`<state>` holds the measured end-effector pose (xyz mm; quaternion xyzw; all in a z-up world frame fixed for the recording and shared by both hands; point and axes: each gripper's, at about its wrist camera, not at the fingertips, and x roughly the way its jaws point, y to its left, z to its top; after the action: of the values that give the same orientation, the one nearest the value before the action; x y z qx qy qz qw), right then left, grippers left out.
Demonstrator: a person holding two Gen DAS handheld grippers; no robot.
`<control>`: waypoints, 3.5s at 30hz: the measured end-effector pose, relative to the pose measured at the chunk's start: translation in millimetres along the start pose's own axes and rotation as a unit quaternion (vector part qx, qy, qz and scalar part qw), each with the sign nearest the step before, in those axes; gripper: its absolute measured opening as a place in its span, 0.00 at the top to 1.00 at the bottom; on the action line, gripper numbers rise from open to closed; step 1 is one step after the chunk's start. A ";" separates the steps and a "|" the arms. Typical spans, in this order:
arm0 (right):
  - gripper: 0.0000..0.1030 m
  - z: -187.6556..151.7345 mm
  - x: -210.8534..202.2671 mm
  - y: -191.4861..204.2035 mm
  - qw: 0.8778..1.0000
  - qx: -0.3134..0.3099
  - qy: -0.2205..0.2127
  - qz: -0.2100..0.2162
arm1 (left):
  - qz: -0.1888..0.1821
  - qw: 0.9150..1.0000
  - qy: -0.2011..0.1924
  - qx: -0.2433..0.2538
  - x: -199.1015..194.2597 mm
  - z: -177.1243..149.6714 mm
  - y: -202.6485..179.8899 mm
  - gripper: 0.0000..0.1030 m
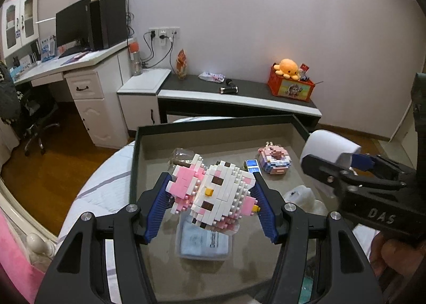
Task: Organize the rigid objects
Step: 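Carry the hair dryer and block figure into the green box and open both grippers, then withdraw both tools from the box toward the remaining items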
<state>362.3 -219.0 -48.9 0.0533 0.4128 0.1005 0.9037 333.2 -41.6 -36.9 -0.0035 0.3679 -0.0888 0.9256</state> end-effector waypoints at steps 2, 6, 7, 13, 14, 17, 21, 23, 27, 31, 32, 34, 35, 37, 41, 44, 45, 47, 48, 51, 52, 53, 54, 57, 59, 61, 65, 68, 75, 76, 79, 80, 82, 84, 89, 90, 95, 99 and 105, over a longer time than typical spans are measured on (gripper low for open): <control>0.28 -1.0 5.4 -1.0 1.000 0.003 0.007 -0.001 | 0.002 1.000 0.010 0.000 8.8 -2.5 -1.5 0.41; 0.27 -3.3 9.3 -1.3 1.000 0.004 0.014 -0.003 | 0.004 1.000 0.024 0.000 19.4 -5.8 -0.8 0.41; 0.27 -3.9 9.3 -1.1 1.000 0.004 0.015 -0.004 | 0.005 1.000 0.026 0.000 21.0 -6.6 -0.3 0.41; 0.22 -3.0 5.9 2.7 1.000 0.002 0.011 -0.006 | 0.011 0.999 0.033 0.001 23.9 -7.6 1.4 0.40; 0.19 -3.1 5.5 3.4 1.000 0.001 0.013 -0.006 | 0.012 0.999 0.034 0.001 23.2 -8.4 1.6 0.40; 0.17 -4.3 -1.0 4.4 1.000 0.003 0.010 -0.009 | 0.019 0.999 0.037 0.000 21.6 -9.0 3.2 0.40; 0.12 -5.1 -22.7 1.9 1.000 0.019 -0.016 -0.009 | 0.029 0.999 0.028 -0.004 9.8 -8.7 6.8 0.22; 0.12 -5.4 -33.1 4.3 0.999 0.022 -0.022 -0.012 | 0.028 0.999 0.015 -0.005 -2.2 -9.2 8.9 0.06; 0.12 -8.1 -55.8 8.9 0.999 0.023 -0.038 -0.013 | 0.034 0.999 -0.009 0.004 -30.4 -9.8 6.0 0.00; 0.12 -13.4 -81.4 15.0 0.998 0.026 -0.057 -0.007 | 0.035 0.999 -0.023 0.007 -58.0 -13.0 3.9 0.00; 0.12 -15.8 -87.8 16.8 0.998 0.025 -0.062 -0.006 | 0.036 0.999 -0.026 0.007 -63.8 -13.8 2.8 0.00; 0.12 -20.4 -103.3 21.3 0.997 0.023 -0.075 -0.005 | 0.033 0.999 -0.034 0.006 -78.2 -17.7 2.5 0.00; 0.12 -22.8 -109.3 23.0 0.997 0.022 -0.080 -0.005 | 0.031 0.999 -0.037 0.004 -85.5 -19.9 2.7 0.00; 0.12 -29.0 -125.0 27.5 0.996 0.023 -0.092 -0.005 | 0.028 0.999 -0.042 0.000 -97.3 -23.2 4.1 0.00; 0.12 -40.2 -155.3 35.0 0.993 0.022 -0.120 -0.003 | 0.023 0.998 -0.052 -0.010 -120.8 -31.2 6.7 0.00; 0.12 -52.5 -177.2 40.1 0.990 0.018 -0.139 -0.008 | 0.020 0.998 -0.058 -0.014 -137.7 -40.5 8.4 0.00; 0.12 -57.0 -183.3 41.7 0.989 0.017 -0.144 -0.009 | 0.020 0.998 -0.060 -0.015 -141.6 -43.1 7.9 0.00; 0.12 -68.8 -196.4 46.6 0.988 0.012 -0.151 -0.015 | 0.019 0.998 -0.061 -0.016 -150.4 -49.8 8.2 0.00; 0.12 -73.3 -200.7 47.4 0.988 0.010 -0.154 -0.013 | 0.018 0.998 -0.062 -0.017 -154.7 -53.0 8.2 0.00; 0.12 -93.1 -216.0 50.9 0.987 0.009 -0.158 -0.006 | 0.017 0.997 -0.067 -0.019 -170.6 -66.4 8.3 0.00; 0.12 -98.8 -218.9 51.5 0.988 0.009 -0.156 -0.006 | 0.016 0.997 -0.069 -0.020 -176.3 -71.7 7.8 0.00; 0.12 -102.8 -221.5 51.7 0.988 0.010 -0.155 -0.006 | 0.015 0.997 -0.070 -0.020 -181.6 -76.7 7.0 0.00; 0.12 -109.5 -225.2 52.5 0.988 0.010 -0.154 -0.008 | 0.015 0.997 -0.072 -0.019 -188.0 -82.8 6.5 0.00; 0.12 -124.2 -232.6 55.0 0.988 0.006 -0.151 -0.010 | 0.019 0.997 -0.079 -0.019 -201.8 -98.4 5.6 0.00; 0.12 -134.7 -238.4 57.6 0.988 0.006 -0.152 -0.013 | 0.018 0.996 -0.080 -0.021 -210.1 -108.7 3.9 0.00; 0.12 -143.2 -243.7 59.2 0.988 0.004 -0.151 -0.014 | 0.017 0.996 -0.081 -0.023 -217.2 -119.8 3.6 0.00; 0.12 -157.3 -250.5 62.5 0.988 0.000 -0.151 -0.016 | 0.022 0.996 -0.084 -0.017 -228.4 -139.2 1.5 0.00; 0.12 -165.7 -251.7 65.7 0.988 -0.005 -0.151 -0.017 | 0.021 0.996 -0.080 -0.022 -233.8 -151.5 3.9 0.00; 0.12 -180.4 -240.5 64.6 0.992 -0.014 -0.125 -0.014 | 0.019 0.997 -0.067 -0.034 -234.0 -165.3 10.6 0.00; 0.12 -181.5 -239.2 63.5 0.992 -0.012 -0.122 -0.011 | 0.018 0.997 -0.066 -0.035 -233.8 -166.2 10.6 0.00; 0.12 -182.9 -237.0 62.6 0.993 -0.010 -0.118 -0.014 | 0.018 0.997 -0.066 -0.033 -232.6 -167.4 8.8 0.00; 0.12 -183.1 -236.2 61.9 0.993 -0.010 -0.117 -0.013 | 0.018 0.997 -0.066 -0.033 -232.4 -168.1 9.2 0.00; 0.12 -183.5 -236.0 62.2 0.993 -0.009 -0.117 -0.012 | 0.016 0.997 -0.065 -0.034 -232.1 -169.1 9.7 0.00; 0.12 -184.1 -234.1 61.8 0.993 -0.009 -0.116 -0.004 | 0.016 0.997 -0.064 -0.035 -231.5 -169.6 9.9 0.00; 0.12 -186.1 -226.5 58.7 0.994 0.001 -0.111 0.013 | 0.015 0.998 -0.059 -0.035 -227.0 -170.7 9.3 0.00; 0.12 -186.4 -224.9 58.2 0.994 0.001 -0.109 0.011 | 0.016 0.998 -0.058 -0.035 -226.8 -170.8 9.3 0.00; 0.12 -183.1 -218.5 54.8 0.995 0.003 -0.103 0.009 | 0.016 0.998 -0.054 -0.034 -222.3 -171.8 9.3 0.00; 0.12 -180.1 -208.3 51.1 0.996 0.004 -0.093 0.002 | 0.017 0.998 -0.045 -0.033 -211.9 -171.5 9.5 0.00; 0.12 -173.4 -181.7 41.1 0.998 0.009 -0.064 -0.013 | 0.027 0.999 -0.028 -0.021 -185.4 -169.1 7.3 0.00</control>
<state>109.3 -217.7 -21.3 0.0626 0.3559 0.0813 0.9289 86.9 6.5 -34.5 -0.0153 0.3440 -0.0564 0.9372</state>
